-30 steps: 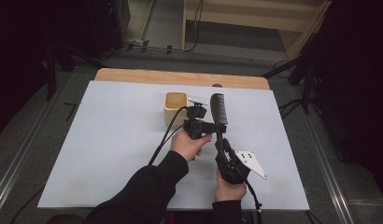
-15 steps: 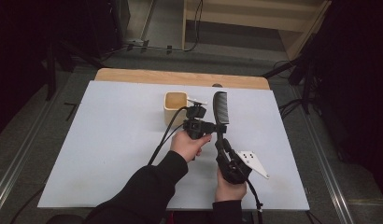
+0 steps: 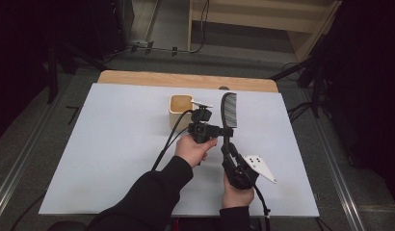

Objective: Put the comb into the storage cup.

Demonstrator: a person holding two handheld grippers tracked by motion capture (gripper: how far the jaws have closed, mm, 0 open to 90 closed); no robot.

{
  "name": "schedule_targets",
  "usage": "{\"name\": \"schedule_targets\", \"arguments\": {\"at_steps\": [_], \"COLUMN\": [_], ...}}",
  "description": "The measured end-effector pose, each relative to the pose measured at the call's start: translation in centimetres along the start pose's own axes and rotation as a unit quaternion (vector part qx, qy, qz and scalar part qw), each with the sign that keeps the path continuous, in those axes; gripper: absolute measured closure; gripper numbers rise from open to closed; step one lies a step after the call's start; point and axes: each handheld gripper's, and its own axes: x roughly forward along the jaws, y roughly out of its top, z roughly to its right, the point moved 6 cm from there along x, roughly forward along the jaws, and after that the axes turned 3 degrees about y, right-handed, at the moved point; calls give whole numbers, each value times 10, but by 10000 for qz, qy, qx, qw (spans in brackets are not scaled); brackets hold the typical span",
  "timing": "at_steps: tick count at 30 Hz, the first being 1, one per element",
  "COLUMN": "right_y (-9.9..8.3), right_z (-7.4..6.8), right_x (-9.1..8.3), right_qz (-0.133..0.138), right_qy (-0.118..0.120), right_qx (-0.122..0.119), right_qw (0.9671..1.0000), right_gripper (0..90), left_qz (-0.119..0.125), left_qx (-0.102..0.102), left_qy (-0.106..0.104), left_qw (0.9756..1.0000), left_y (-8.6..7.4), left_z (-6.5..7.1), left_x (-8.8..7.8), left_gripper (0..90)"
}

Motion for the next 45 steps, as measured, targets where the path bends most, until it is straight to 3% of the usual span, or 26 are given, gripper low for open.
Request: {"name": "schedule_targets", "arguments": {"at_steps": [8,17,23,29,38,45], "right_y": [3,4,4,5,3,2], "right_z": [-3,-6,-7,-8,-9,-11], "right_x": [-1,-4,-7,-8,-5,-7], "right_qz": [63,21,-149,-375,-817,-1281], "right_qy": [67,189,422,729,1109,1308], "right_qx": [-200,-374,-493,-427,-450,-870], "right_qw": [9998,9991,9978,9957,9894,9792], "right_gripper": [597,501,438,355,268,268], "left_qz": [108,317,395,459,493,528], "left_qx": [58,246,351,412,559,771], "left_qy": [-60,66,169,238,319,384], "left_qw": [9999,9992,9985,9978,9967,9949], "left_y": [2,8,10,12,14,14], "left_z": [1,-1,-4,-6,-8,-9], "left_x": [-4,-12,-19,-23,-29,-35], "left_gripper": [730,731,731,730,730,730]}}
